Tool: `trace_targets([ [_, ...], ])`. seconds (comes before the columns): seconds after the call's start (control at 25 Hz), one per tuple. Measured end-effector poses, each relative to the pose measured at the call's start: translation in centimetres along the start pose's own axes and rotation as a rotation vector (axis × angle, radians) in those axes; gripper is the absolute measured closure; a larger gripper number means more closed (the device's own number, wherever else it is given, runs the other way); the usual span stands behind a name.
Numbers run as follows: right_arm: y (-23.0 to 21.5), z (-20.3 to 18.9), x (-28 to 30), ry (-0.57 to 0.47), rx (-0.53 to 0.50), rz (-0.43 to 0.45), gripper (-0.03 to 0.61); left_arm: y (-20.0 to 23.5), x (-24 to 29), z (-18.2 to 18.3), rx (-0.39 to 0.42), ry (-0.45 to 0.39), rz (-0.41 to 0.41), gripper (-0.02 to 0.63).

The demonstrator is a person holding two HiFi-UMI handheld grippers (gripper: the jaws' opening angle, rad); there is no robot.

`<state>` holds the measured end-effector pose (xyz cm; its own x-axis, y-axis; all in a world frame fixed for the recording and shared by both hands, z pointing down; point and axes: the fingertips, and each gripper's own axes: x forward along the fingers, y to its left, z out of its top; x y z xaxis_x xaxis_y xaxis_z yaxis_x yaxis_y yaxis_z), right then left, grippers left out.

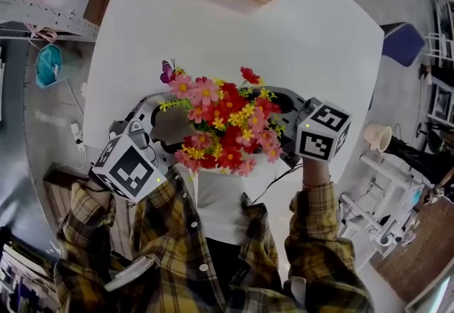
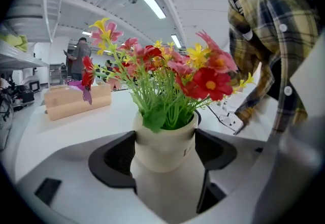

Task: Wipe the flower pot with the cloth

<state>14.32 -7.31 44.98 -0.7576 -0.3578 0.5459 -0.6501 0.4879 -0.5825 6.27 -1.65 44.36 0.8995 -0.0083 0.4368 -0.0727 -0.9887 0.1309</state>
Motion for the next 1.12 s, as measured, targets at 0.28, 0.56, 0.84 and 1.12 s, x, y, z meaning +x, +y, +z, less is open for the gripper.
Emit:
trace_targets([
  [0.28,0.0,0.7,0.8,0.168,-0.105,0.205,0.561,0.0,1.4,0.9,0.082,0.012,-0.155,0.233],
  [0.56,0.5,1.5,3.0,0.310,-0.173,0.354,0.561,0.2,1.8,0.8,0.129,0.035,-0.247,0.232],
  [0.84,1.2,2.1,5.8,0.421,-0.257,0.421,0.561,0.3,2.1,0.5,0.154,0.029,-0.284,0.232],
  [1.12,2.3,1.8,6.8,0.592,-0.358,0.531,0.561,0.2,2.6,1.0,0.165,0.042,-0.277,0.232],
])
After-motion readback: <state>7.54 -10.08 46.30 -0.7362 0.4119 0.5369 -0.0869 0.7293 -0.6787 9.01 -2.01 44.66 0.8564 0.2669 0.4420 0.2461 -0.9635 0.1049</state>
